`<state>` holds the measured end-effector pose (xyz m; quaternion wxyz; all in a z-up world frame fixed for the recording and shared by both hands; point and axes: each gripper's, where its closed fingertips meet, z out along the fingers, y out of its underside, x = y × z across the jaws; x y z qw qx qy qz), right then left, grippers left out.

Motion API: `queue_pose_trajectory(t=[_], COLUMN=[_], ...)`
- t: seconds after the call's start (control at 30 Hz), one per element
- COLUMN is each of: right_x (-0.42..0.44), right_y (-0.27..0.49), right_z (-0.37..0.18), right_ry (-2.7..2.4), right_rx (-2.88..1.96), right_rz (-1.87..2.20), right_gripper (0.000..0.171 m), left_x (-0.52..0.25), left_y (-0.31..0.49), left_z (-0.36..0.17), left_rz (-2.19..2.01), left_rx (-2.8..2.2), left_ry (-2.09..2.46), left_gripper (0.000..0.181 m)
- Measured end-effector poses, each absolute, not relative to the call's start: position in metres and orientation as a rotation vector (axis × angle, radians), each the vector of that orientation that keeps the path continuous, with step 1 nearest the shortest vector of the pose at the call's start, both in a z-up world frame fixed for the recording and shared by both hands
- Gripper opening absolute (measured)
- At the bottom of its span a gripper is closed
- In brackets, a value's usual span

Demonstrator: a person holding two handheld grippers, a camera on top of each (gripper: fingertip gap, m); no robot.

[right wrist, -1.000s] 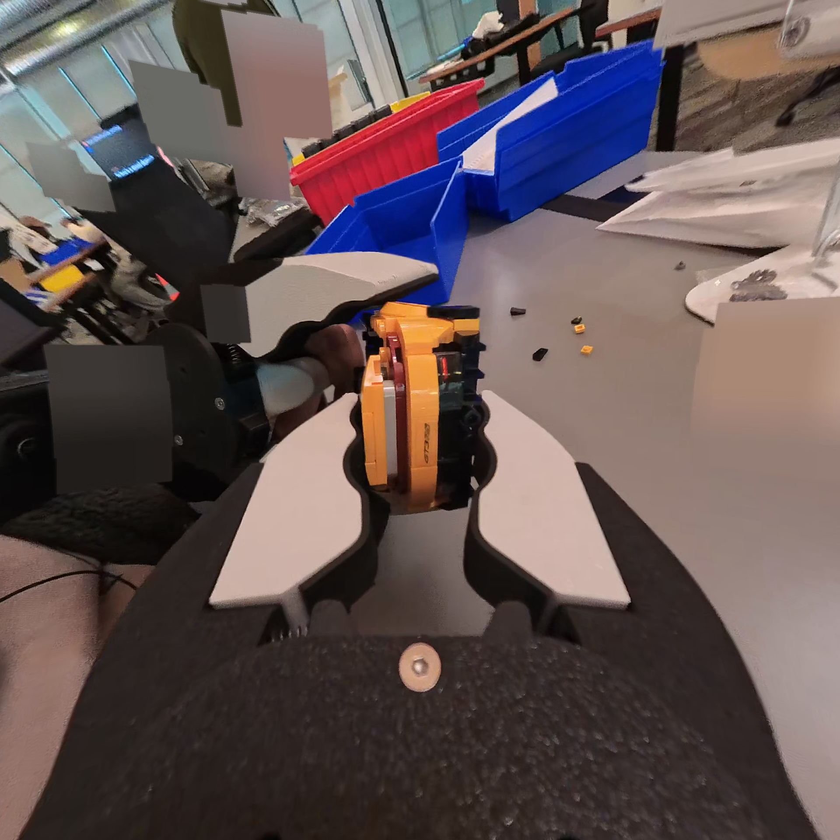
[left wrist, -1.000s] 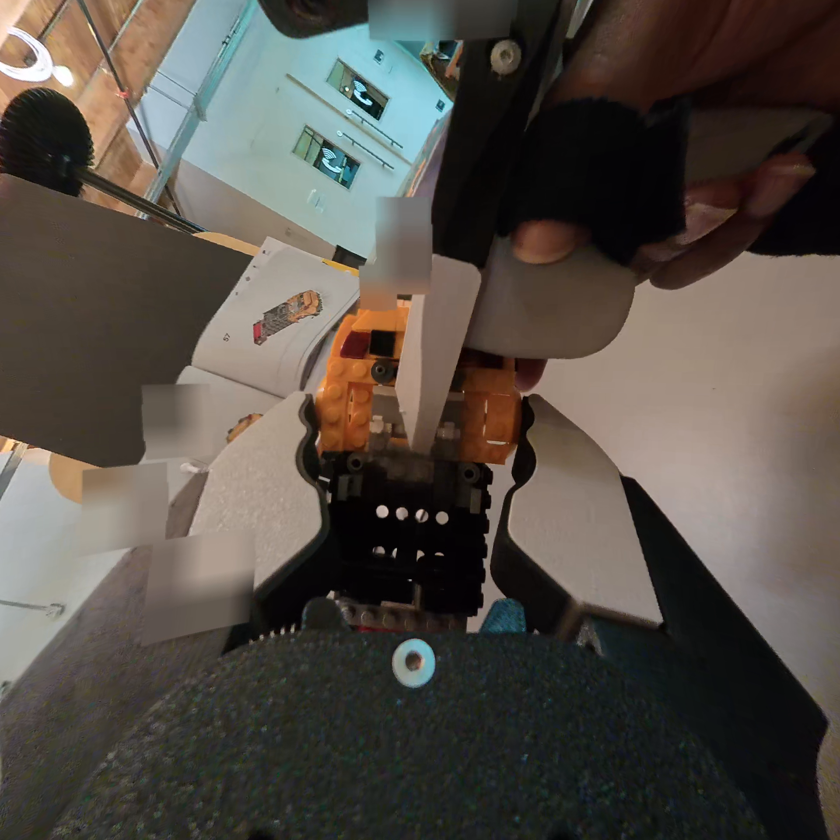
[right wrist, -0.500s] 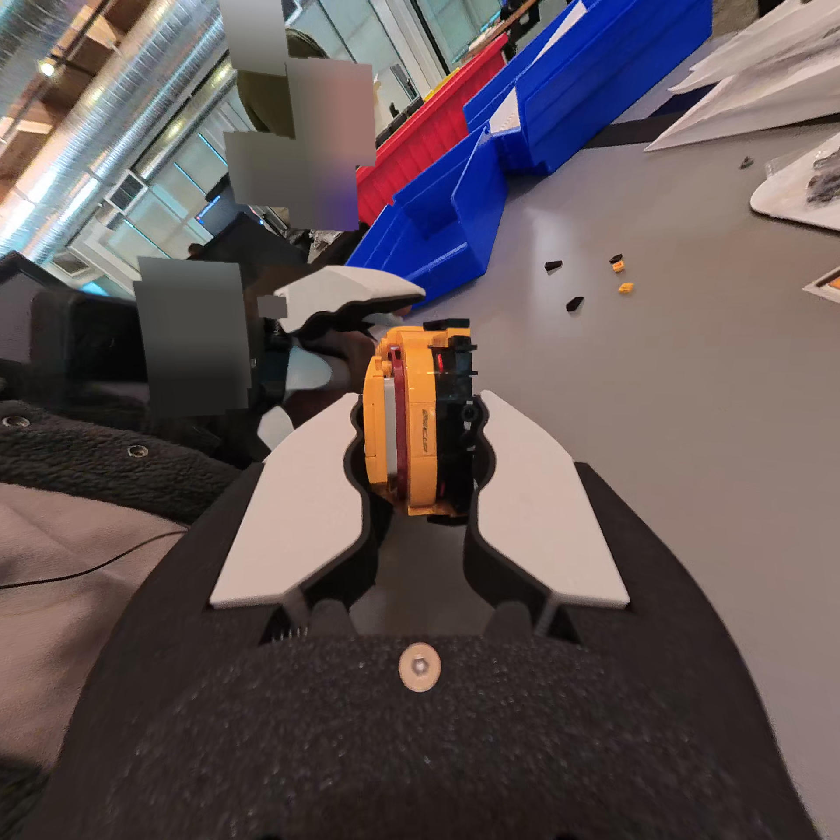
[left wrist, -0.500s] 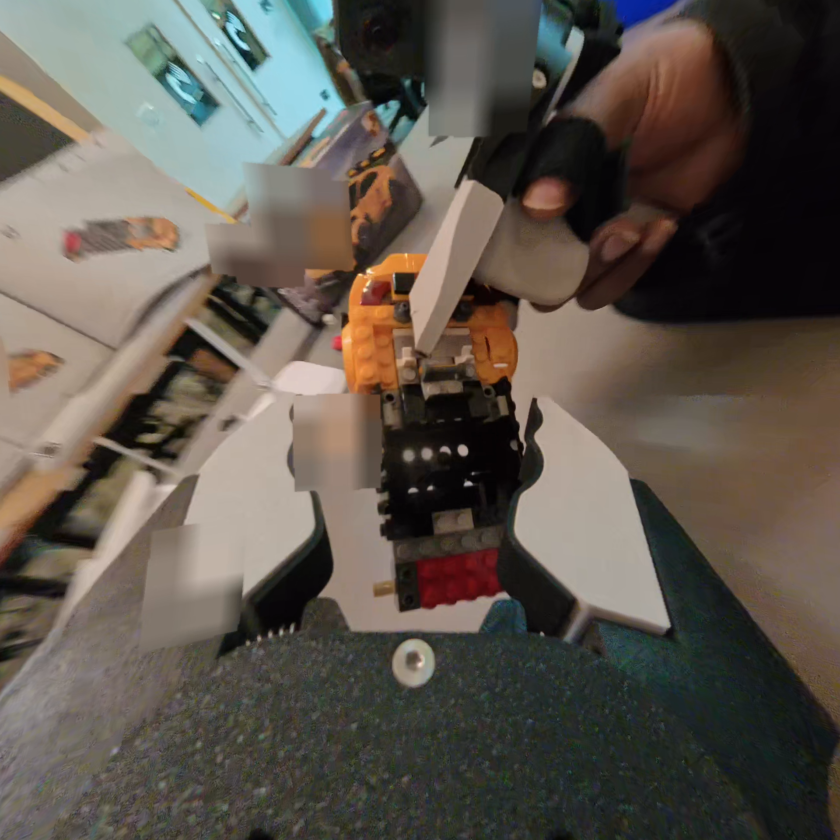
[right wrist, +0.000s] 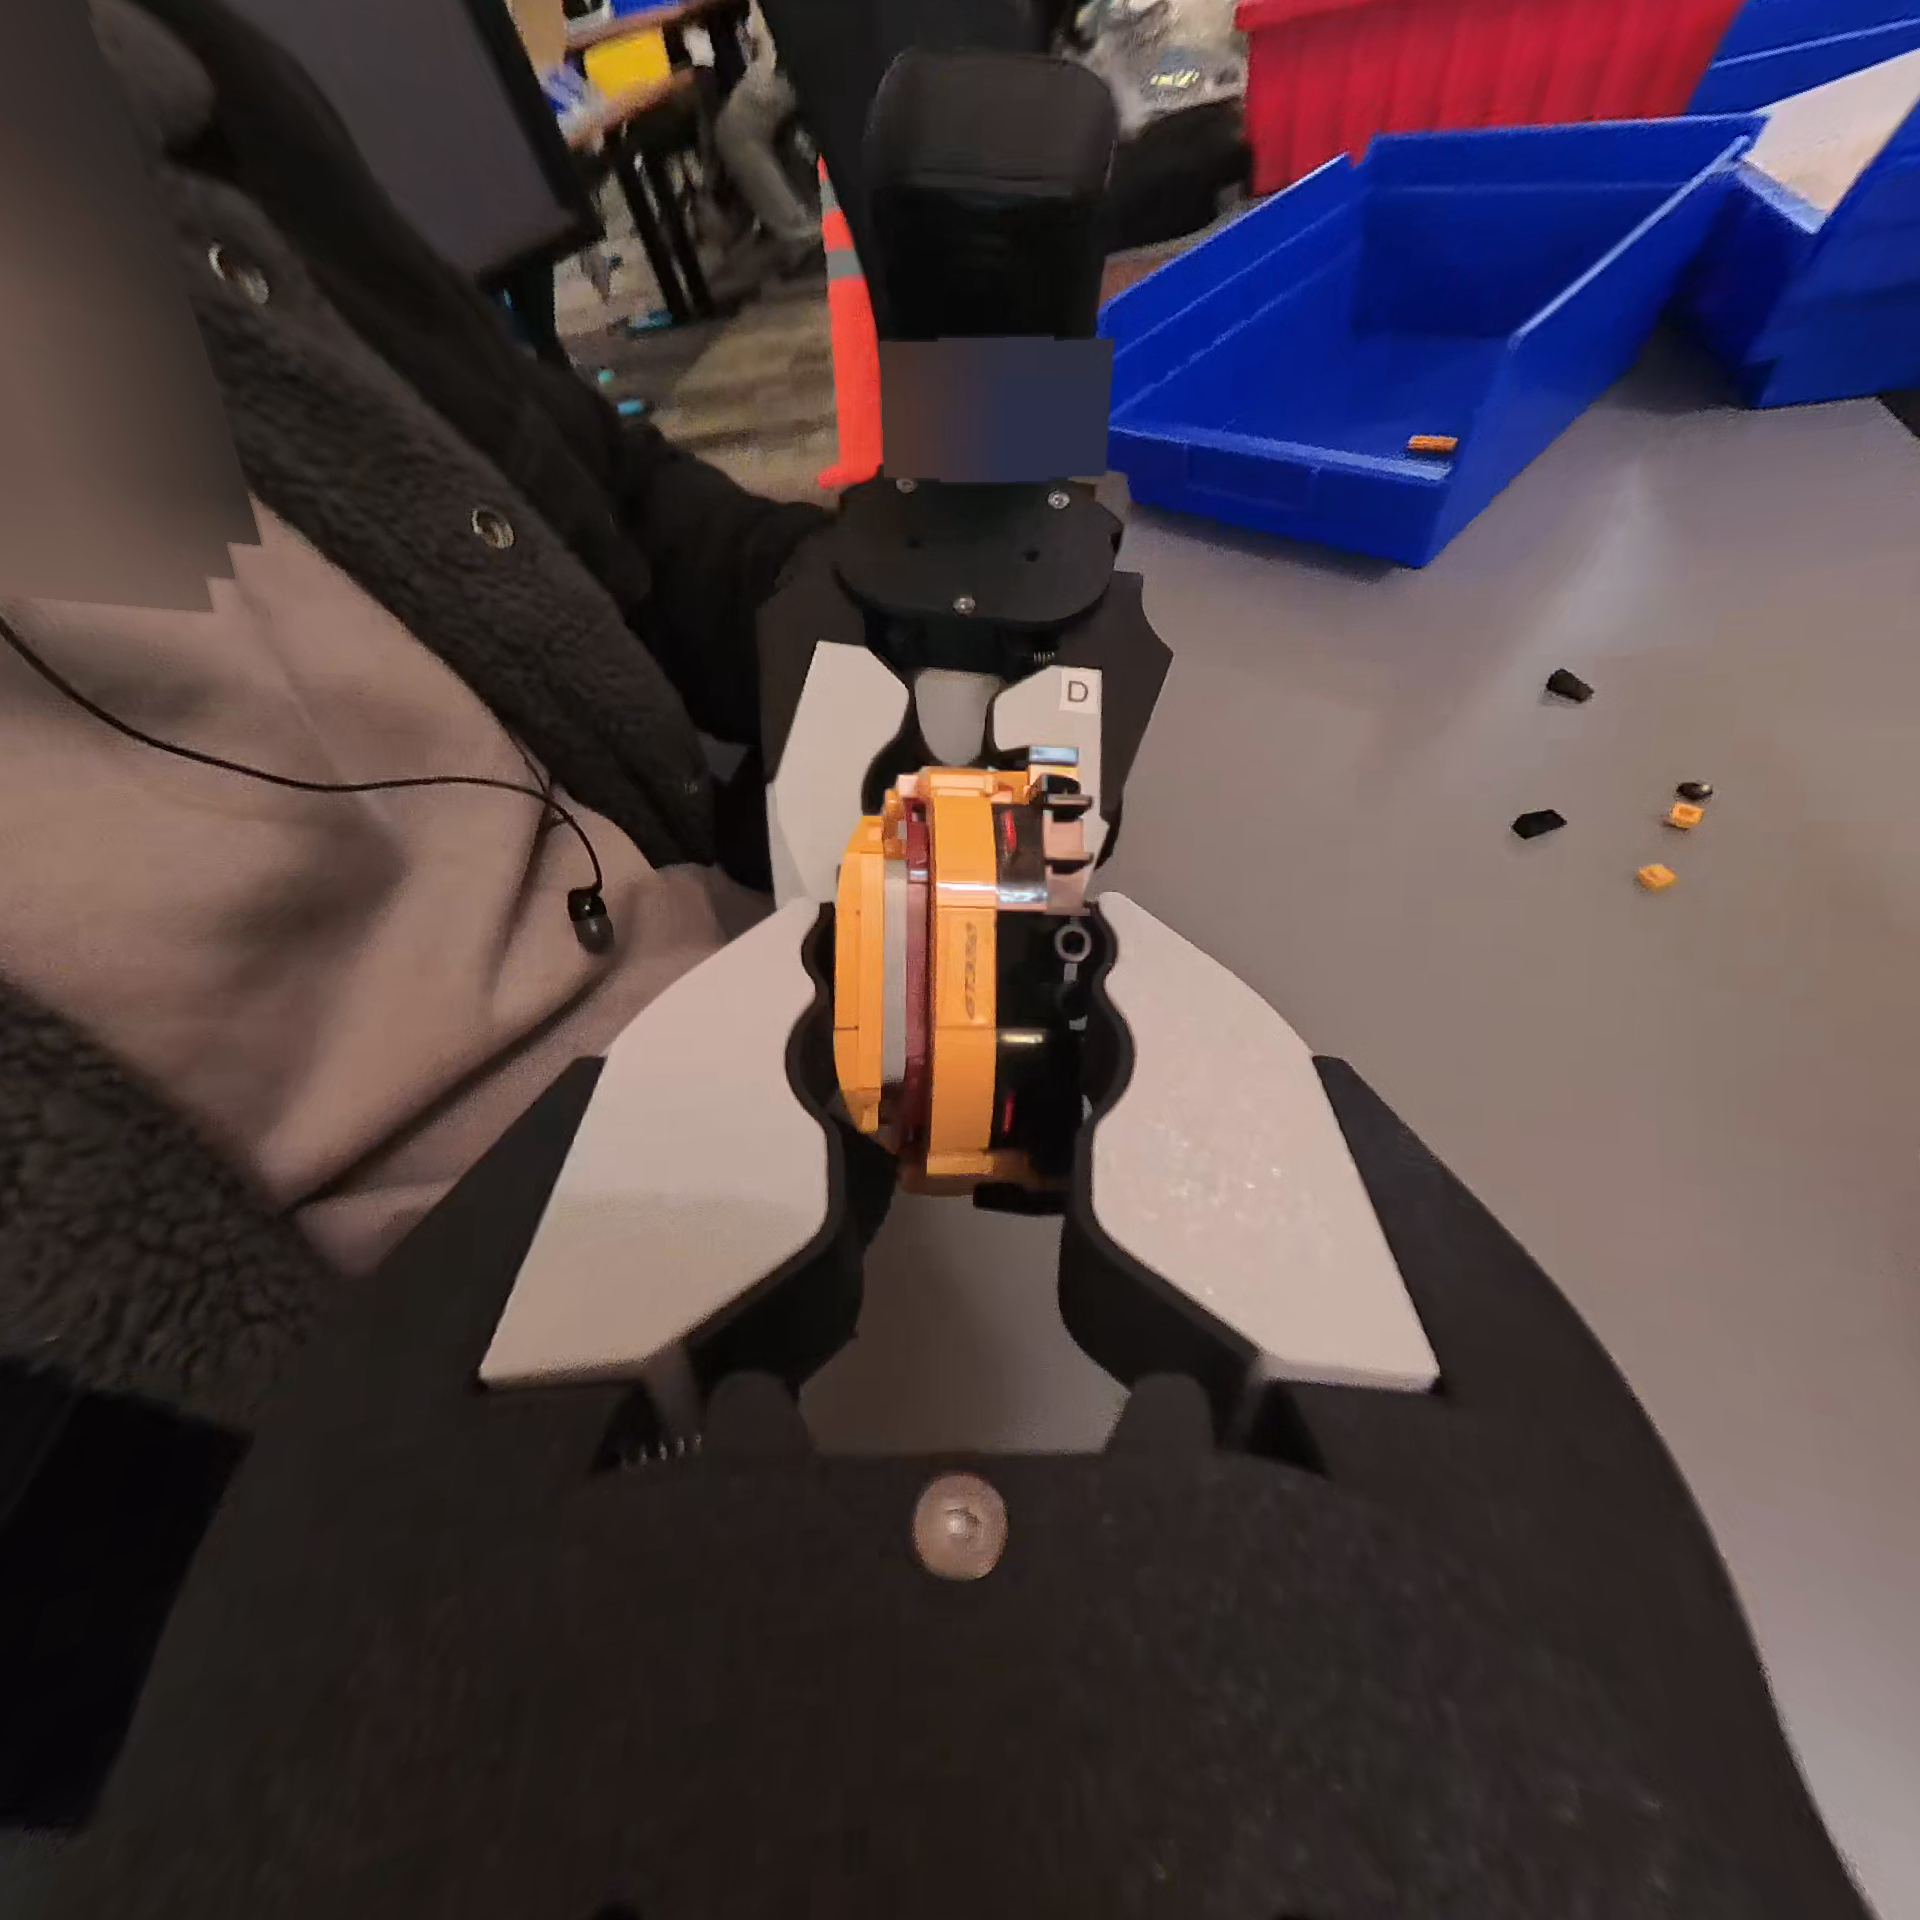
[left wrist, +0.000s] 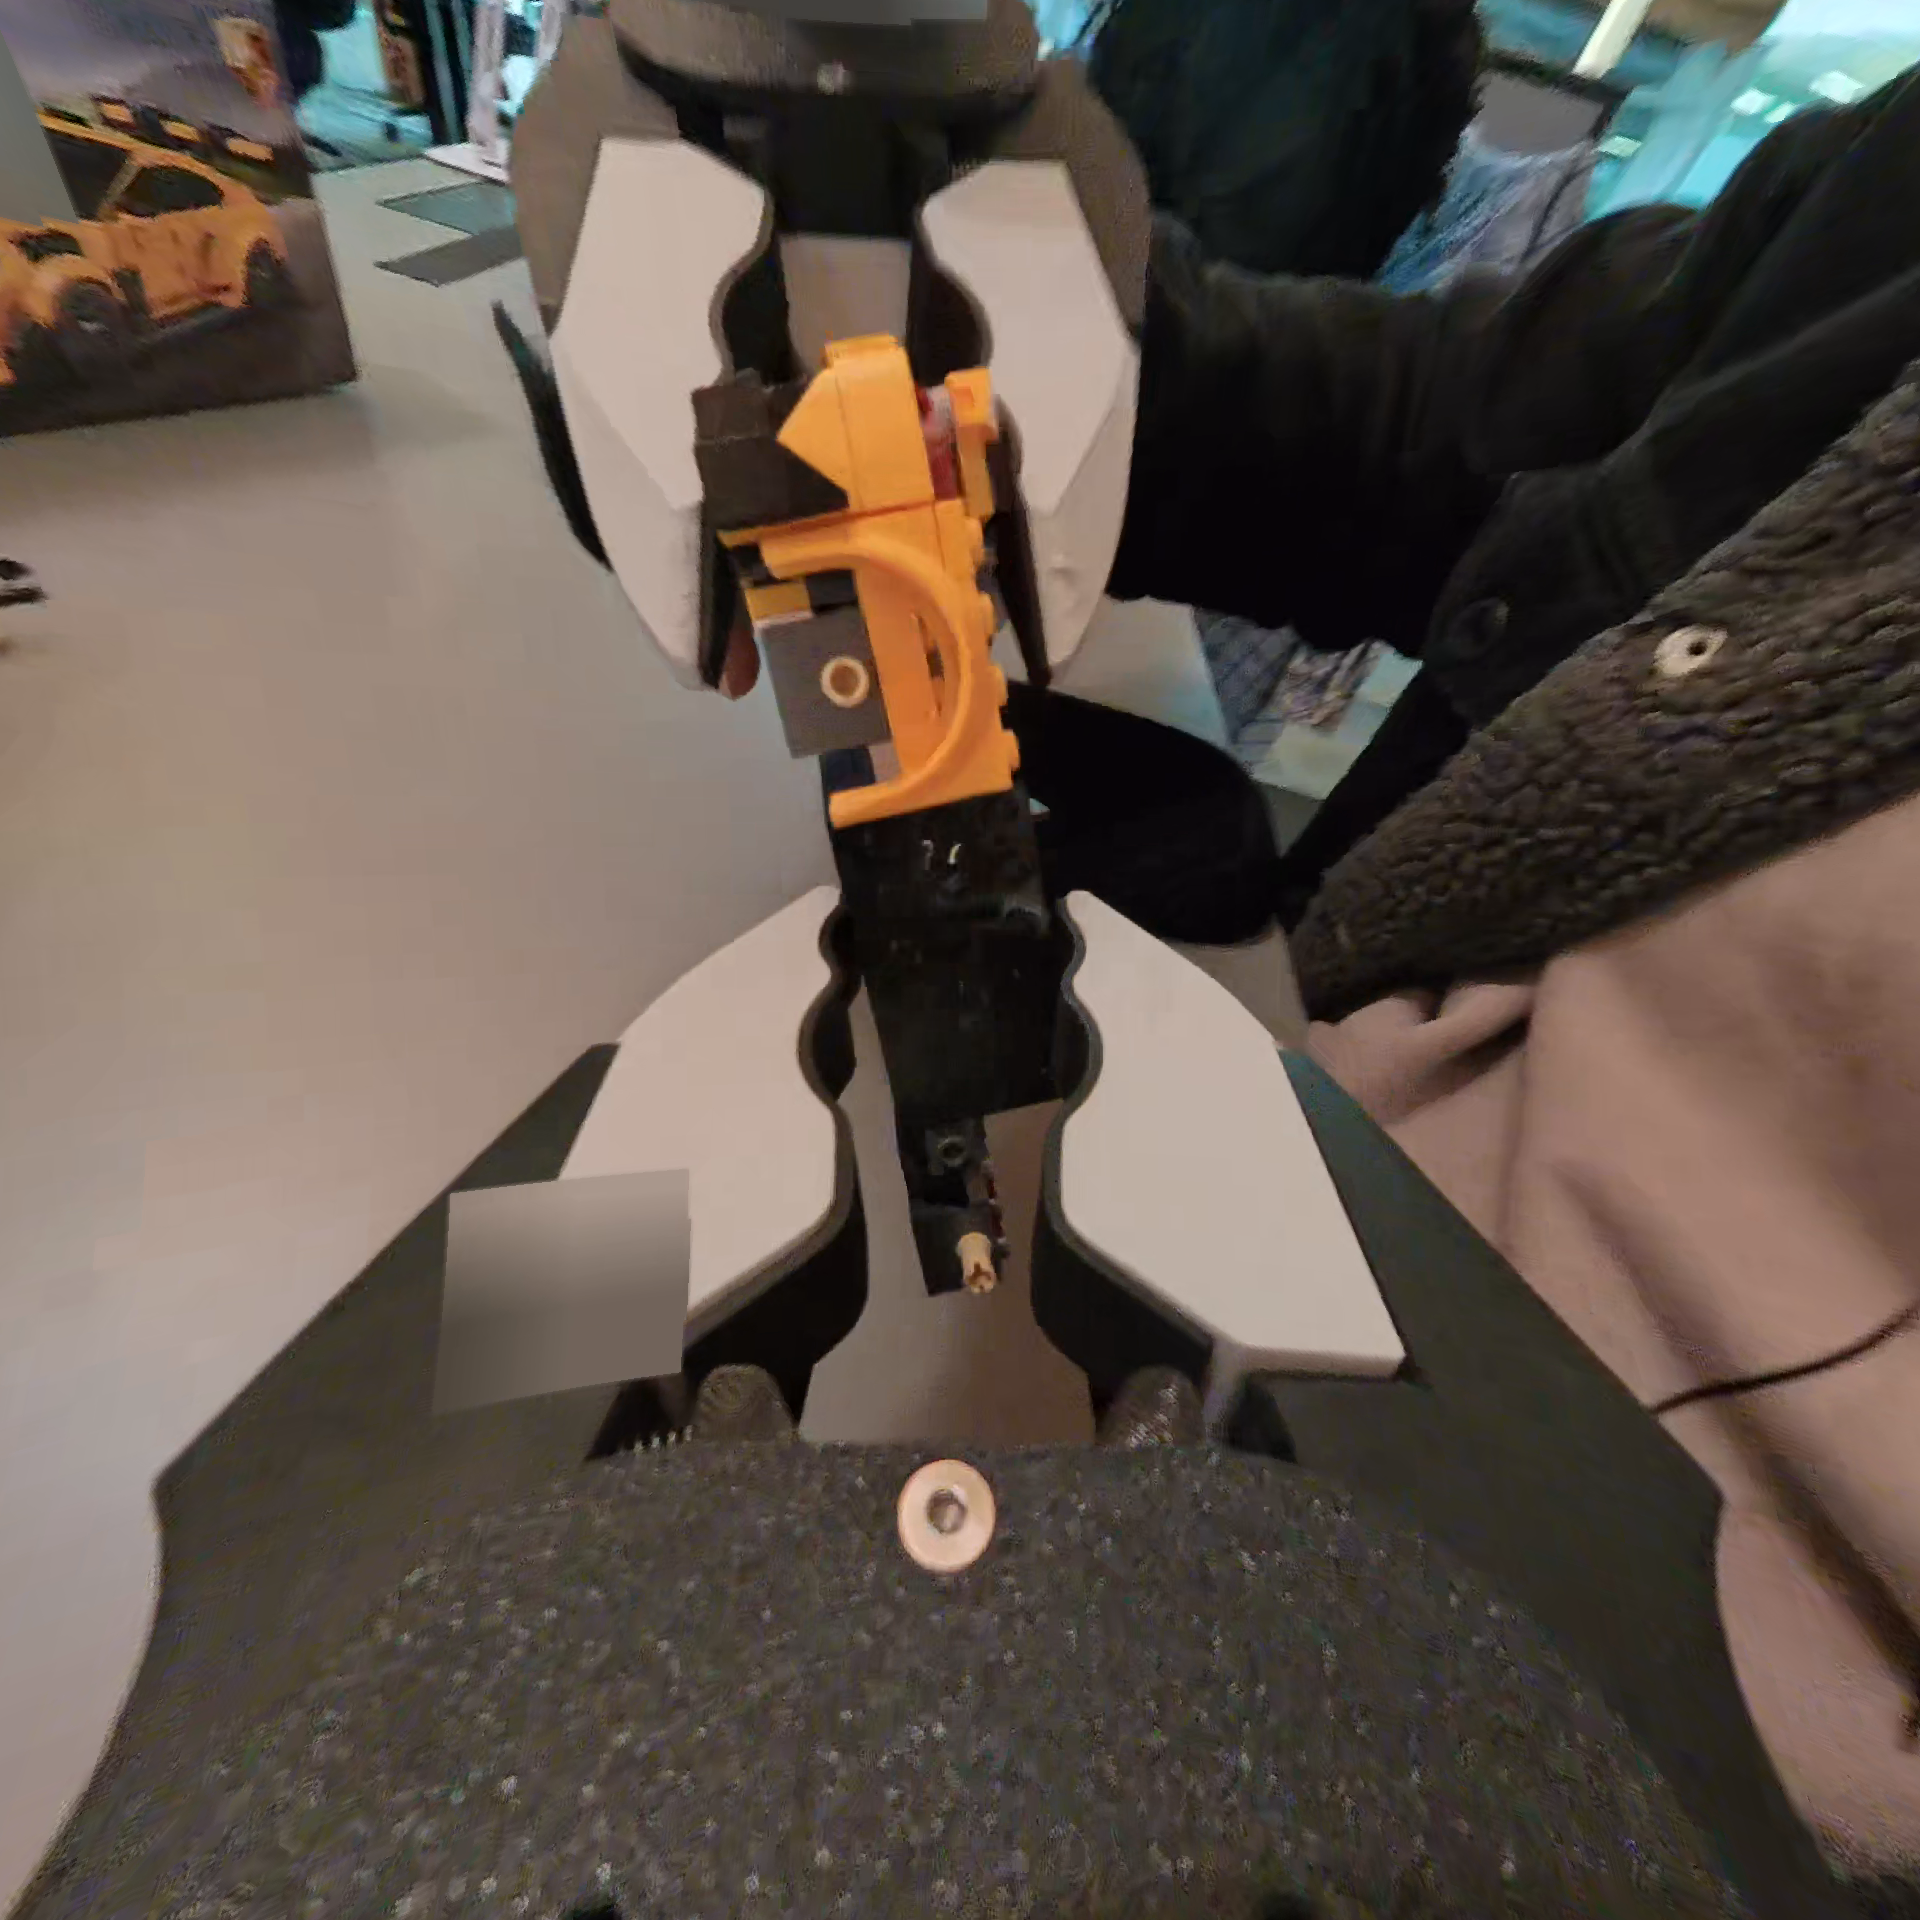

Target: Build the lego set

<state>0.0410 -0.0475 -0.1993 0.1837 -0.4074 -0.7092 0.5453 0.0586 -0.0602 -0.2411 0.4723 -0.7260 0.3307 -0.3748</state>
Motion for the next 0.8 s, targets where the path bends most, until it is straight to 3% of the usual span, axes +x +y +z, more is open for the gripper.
queue_pose_trajectory(t=[0.17, 0.57, 0.8], right_x=[0.029, 0.018, 0.018], right_y=[-0.038, -0.007, -0.006], right_z=[-0.2, -0.234, -0.255], right_ry=[-2.049, -1.874, -1.816], right_rx=[-1.146, -1.159, -1.288], right_rz=[1.315, 0.545, 0.718], right_gripper=[0.044, 0.068, 0.061], left_x=[0.048, 0.026, 0.024], left_y=[-0.05, -0.031, -0.031], left_z=[-0.242, -0.281, -0.293], left_rz=[-0.939, -0.921, -0.826], left_rx=[-1.821, -2.052, -2.126], left_ry=[0.63, 0.294, 0.284], left_gripper=[0.03, 0.029, 0.029])
